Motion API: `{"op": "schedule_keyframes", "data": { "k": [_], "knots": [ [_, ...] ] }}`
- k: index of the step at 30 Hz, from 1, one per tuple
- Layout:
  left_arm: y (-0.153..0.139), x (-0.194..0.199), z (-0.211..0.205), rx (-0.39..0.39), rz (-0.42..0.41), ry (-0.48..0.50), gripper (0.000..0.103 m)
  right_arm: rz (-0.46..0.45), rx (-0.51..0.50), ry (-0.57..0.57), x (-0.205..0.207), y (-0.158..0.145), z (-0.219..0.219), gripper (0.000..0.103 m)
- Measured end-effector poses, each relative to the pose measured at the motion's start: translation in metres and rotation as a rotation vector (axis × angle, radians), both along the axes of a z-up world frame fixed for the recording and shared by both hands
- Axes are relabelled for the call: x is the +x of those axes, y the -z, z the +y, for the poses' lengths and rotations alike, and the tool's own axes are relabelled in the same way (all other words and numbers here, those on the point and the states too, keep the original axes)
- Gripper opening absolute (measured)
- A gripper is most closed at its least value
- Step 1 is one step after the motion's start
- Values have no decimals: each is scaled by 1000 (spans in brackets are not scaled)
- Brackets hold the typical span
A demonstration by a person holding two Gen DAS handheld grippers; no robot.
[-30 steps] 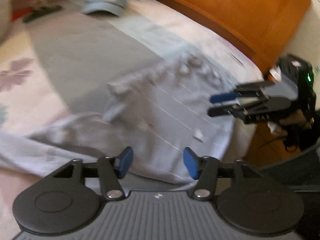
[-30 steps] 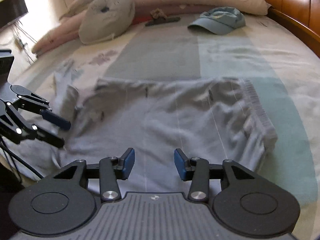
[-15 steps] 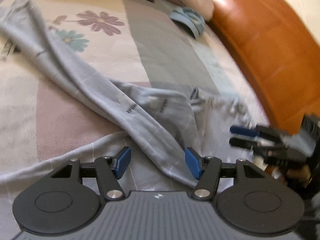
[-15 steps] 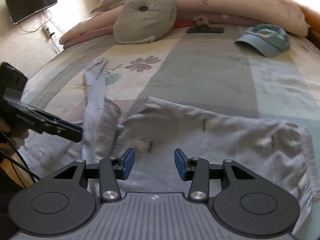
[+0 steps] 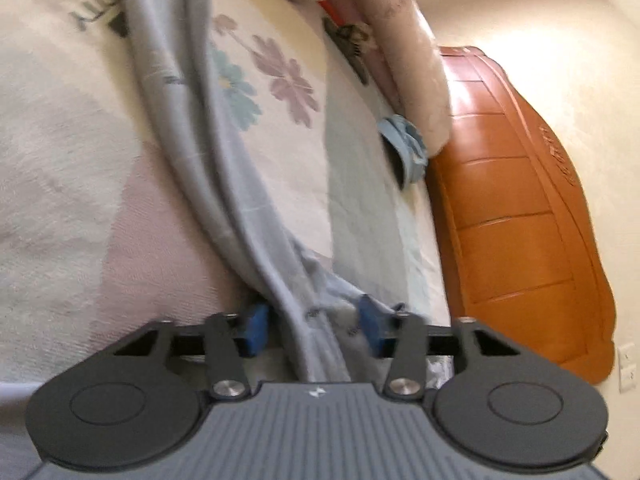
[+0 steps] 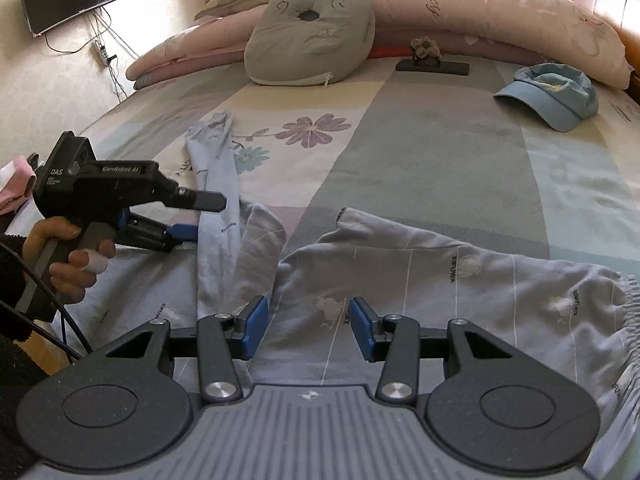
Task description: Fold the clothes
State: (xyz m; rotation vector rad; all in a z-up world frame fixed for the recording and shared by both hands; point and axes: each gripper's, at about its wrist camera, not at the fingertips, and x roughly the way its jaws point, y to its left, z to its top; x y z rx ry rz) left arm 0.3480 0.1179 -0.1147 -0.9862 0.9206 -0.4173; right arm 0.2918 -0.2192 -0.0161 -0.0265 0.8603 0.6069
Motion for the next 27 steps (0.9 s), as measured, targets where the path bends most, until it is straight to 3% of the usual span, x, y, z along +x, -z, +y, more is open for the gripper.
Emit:
{"op": "schedule_keyframes", "data": {
  "k": [2, 3, 9, 13, 20, 24, 27],
  "knots": [
    [5, -1, 2, -11, 24, -23, 14, 5, 1, 7, -1, 1, -1, 51],
    [7, -1, 4, -16, 36, -35, 11, 8, 1, 11, -1, 2, -2, 51],
    [6, -8, 2, -11, 94, -67, 15, 15, -9, 24, 0, 5, -8, 51],
    [8, -13, -3, -9, 80, -62, 18, 17, 12, 23, 2, 5, -14, 51],
    [-9, -6, -11, 130, 34, -25, 4, 1, 2, -2, 1, 2, -7, 51],
    [-27, -17, -7, 133, -43, -34, 2, -8, 12, -6, -5, -2, -8, 51],
    [-34, -18, -7, 132, -55, -31, 2, -9, 27, -24, -4, -4, -3, 51]
  ]
}}
